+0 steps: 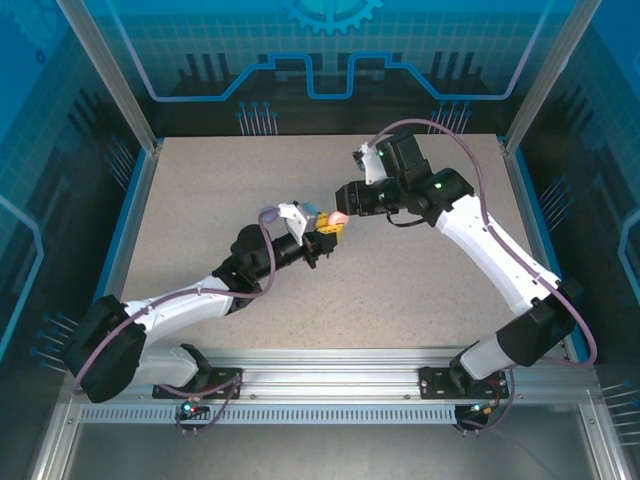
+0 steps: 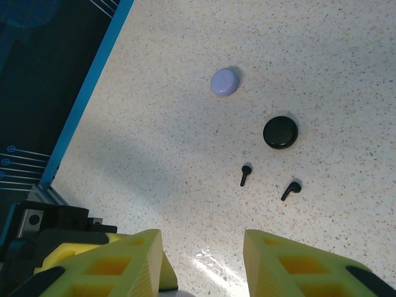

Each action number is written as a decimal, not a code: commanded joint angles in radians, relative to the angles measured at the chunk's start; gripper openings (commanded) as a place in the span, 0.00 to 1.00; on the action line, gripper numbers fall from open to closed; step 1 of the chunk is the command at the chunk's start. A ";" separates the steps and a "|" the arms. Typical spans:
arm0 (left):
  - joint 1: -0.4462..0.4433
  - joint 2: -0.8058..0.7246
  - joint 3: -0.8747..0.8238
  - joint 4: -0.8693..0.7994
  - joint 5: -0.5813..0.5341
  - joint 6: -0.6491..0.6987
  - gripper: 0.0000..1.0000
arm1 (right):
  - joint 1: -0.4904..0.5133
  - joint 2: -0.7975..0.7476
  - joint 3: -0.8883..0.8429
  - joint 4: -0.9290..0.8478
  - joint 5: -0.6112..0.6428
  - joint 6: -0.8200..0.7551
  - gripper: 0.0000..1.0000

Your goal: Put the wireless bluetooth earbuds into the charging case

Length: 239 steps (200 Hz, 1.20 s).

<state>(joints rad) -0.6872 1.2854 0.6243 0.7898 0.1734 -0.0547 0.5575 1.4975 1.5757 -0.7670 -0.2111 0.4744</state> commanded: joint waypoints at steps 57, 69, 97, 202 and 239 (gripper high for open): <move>0.001 0.146 0.101 -0.038 -0.025 -0.181 0.00 | -0.264 -0.164 -0.207 0.108 0.196 0.234 0.72; 0.001 0.200 0.133 -0.056 -0.024 -0.234 0.00 | -0.318 -0.199 -0.278 0.123 0.179 0.243 0.73; 0.000 0.371 0.246 -0.092 -0.016 -0.367 0.00 | -0.400 -0.270 -0.444 0.144 0.156 0.256 0.73; -0.046 0.997 0.985 -0.580 0.061 -0.706 0.03 | -0.530 -0.402 -0.717 0.195 0.060 0.256 0.74; -0.045 1.131 1.190 -0.738 0.068 -0.756 0.07 | -0.544 -0.390 -0.703 0.190 0.045 0.250 0.74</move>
<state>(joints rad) -0.7277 2.3451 1.6920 0.2325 0.2115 -0.7498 0.0345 1.1076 0.8703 -0.5892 -0.1390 0.7296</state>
